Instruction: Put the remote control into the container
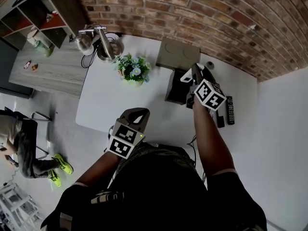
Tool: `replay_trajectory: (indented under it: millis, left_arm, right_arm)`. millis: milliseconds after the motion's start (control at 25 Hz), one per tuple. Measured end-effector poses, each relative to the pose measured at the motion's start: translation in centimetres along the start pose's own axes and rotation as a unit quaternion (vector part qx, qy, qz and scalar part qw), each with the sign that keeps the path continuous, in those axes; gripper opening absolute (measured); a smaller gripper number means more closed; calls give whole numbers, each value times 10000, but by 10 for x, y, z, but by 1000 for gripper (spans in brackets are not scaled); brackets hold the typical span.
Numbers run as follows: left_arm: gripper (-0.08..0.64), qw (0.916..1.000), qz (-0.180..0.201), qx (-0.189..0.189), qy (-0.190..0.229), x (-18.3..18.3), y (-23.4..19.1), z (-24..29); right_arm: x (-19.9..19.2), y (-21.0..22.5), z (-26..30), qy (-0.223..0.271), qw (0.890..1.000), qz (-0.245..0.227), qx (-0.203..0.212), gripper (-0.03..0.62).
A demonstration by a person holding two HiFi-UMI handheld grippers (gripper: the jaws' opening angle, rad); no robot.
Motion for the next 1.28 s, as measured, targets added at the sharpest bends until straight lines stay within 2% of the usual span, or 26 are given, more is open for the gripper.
replay_trajectory:
  millis: [200,280,520,640,720,880,1080,1280]
  left_arm:
    - [5,9995,-135,302,-15,-7,-9,-16]
    - [5,9992,-164,360,-35,-11,-10,-20]
    - [5,9991,-191,389,8,-11,-8,-27]
    - [5,9992,-204,347,4,-12,-7,-28]
    - [5,9993,-194,318,7,-12,-6,-28]
    - [5,9996,-168,223,57,-9,-2,-26]
    - [6,9996,-173,60,216,-1,3,-21]
    - [5,9991,-97,-102,393,11,8,-17]
  right_arm:
    - [0,1,8,317,9995,-45,-67,216]
    - [-5,3,12,256,9996,-68,-131,215]
    - [-52,12,9,-559,9969,-355,-422,216]
    - [-71,12,7,-999,9928,-508,-422,216]
    - [-77,10,8,-1188,9905,-612,-328,216]
    - [-66,4,-1,-1096,9909,-785,-57,218]
    - [-39,-7,-36,-858,9935,-701,268,218]
    - [-21,-33,-85,-762,9920,-523,856,215]
Point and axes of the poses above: the fingertips, and each gripper's own axes: z forward along the fingers, y to its right, x out of its top, the point moved 4 cm from there along -z, backward along the fingers, and after that the axes turned 5 degrees about y, right-handed, at the moved point
